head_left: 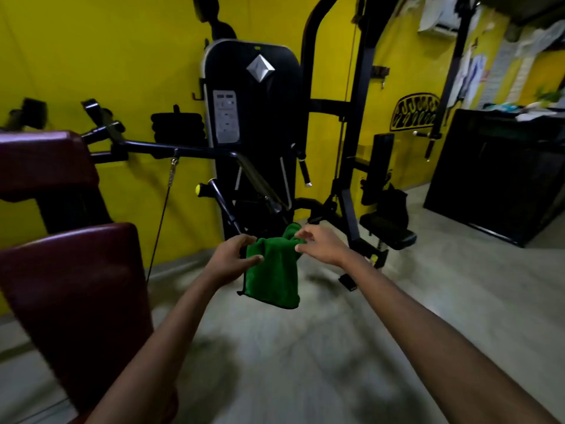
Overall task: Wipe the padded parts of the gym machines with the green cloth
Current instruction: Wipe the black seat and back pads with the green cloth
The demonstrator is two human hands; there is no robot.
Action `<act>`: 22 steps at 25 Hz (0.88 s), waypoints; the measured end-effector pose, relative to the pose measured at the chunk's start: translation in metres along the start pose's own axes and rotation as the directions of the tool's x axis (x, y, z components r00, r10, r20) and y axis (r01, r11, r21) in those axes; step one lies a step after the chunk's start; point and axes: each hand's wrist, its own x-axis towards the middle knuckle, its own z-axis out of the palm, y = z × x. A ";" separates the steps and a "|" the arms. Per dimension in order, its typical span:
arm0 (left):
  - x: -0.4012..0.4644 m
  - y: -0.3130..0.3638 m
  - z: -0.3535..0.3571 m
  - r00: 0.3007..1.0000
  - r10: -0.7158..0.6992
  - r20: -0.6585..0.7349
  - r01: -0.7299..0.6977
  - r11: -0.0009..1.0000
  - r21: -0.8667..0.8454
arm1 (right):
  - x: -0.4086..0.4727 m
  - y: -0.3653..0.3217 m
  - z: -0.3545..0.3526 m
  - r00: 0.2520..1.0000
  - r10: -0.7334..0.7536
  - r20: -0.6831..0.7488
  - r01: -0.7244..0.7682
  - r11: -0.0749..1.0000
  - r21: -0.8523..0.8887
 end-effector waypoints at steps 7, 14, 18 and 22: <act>0.026 -0.024 -0.005 0.999 -0.034 -0.017 0.034 0.999 0.022 | 0.044 0.010 0.017 0.998 -0.036 0.050 0.039 0.997 -0.062; 0.042 -0.036 -0.015 0.998 -0.058 -0.037 0.058 0.998 0.003 | 0.077 0.013 0.033 0.994 -0.055 0.095 0.068 0.987 -0.146; 0.045 -0.042 -0.016 0.995 -0.081 -0.059 0.080 0.997 -0.022 | 0.082 0.015 0.047 0.991 -0.110 0.073 0.127 0.952 -0.278; 0.048 -0.045 -0.014 0.997 -0.063 -0.039 0.063 0.998 -0.005 | 0.086 0.016 0.050 0.980 -0.200 0.007 0.187 0.907 -0.378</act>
